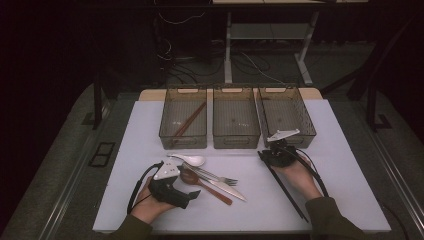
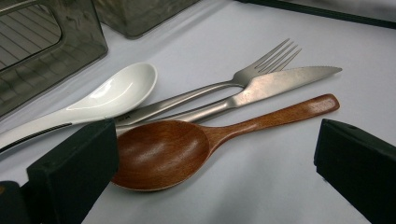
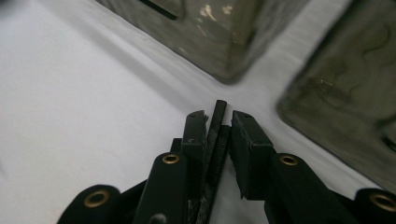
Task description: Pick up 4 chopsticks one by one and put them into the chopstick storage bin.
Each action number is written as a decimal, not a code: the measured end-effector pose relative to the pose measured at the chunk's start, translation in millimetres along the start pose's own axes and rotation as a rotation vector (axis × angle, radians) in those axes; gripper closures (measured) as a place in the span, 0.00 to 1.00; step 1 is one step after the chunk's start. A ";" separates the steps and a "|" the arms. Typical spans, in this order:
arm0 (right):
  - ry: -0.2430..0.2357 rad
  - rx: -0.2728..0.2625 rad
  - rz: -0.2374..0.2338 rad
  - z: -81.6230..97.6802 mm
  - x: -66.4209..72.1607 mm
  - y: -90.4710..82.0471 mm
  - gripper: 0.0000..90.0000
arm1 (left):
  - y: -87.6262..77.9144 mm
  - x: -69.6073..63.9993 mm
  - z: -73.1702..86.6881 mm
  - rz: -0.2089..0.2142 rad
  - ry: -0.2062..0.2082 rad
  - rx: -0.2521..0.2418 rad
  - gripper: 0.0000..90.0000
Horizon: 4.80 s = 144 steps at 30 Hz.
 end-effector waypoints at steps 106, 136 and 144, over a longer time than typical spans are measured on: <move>-0.142 0.087 -0.117 90.6 28.1 -74.6 0.99 | -2.5 2.1 1.2 -0.004 -0.001 -0.002 0.00; -0.125 0.010 -0.128 77.9 19.7 -63.2 0.84 | -1.4 1.6 1.9 0.000 0.000 0.000 0.00; -0.136 0.024 -0.127 80.0 19.9 -58.1 0.87 | -0.8 1.3 1.9 0.002 0.001 0.003 0.00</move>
Point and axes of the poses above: each handheld gripper's, and its own axes: y roughly forward along the jaws, z roughly out of its underside, x roughly to its left, the point moved 4 cm from there along y, roughly forward along the jaws, and after that the axes turned 5 degrees about x, right-handed, at the moved point
